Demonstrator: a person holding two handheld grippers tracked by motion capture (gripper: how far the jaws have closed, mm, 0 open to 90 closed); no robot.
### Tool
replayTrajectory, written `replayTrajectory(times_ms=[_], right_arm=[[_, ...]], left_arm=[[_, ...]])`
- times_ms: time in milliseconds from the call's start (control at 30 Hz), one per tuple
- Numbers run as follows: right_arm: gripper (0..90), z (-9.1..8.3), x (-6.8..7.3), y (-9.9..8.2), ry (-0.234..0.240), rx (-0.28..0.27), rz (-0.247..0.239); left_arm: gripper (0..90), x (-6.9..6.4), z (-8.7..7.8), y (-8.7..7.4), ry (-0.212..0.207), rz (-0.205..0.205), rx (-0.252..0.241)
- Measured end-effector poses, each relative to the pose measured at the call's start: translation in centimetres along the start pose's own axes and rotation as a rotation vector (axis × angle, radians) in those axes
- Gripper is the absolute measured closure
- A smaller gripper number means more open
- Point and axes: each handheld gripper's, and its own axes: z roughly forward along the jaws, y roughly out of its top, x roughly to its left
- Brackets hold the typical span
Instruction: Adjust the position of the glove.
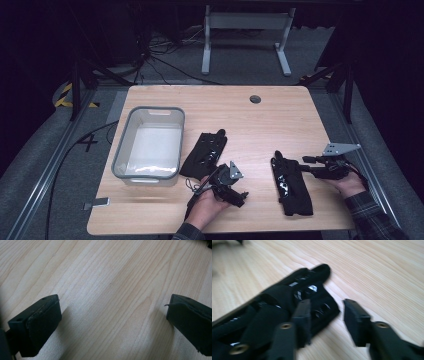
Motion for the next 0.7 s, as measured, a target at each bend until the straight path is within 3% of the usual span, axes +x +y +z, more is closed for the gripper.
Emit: replayTrajectory(times_ms=[67,133,167,233,333,600,700], right_arm=[[47.2,-0.1,-0.1,-0.2,-0.004,0.001,0.012],[36.6,-0.4,-0.3,-0.9,-0.043,-0.009,0.02],[36.6,-0.4,-0.3,-0.9,-0.043,-0.009,0.02],[27.5,-0.6,-0.1,-1.7,-0.092,-0.006,0.021],[20.5,-0.8,-0.1,-2.5,-0.112,0.013,0.041],[15.3,-1.0,-0.3,-4.0,-0.147,0.029,0.049],[11.9,-0.7,-0.3,-4.4,-0.139,0.026,0.064]], left_arm=[[0.1,0.0,0.0,0.0,0.0,0.0,0.0],[0.1,0.0,0.0,0.0,-0.001,0.001,-0.001],[0.1,0.0,0.0,0.0,-0.001,0.001,-0.001],[0.1,0.0,0.0,0.0,0.0,0.002,-0.001],[0.1,0.0,0.0,0.0,0.0,0.0,0.0],[0.0,0.0,0.0,0.0,-0.001,0.001,-0.002],[0.2,0.1,-0.1,0.0,-0.004,0.005,0.001]])
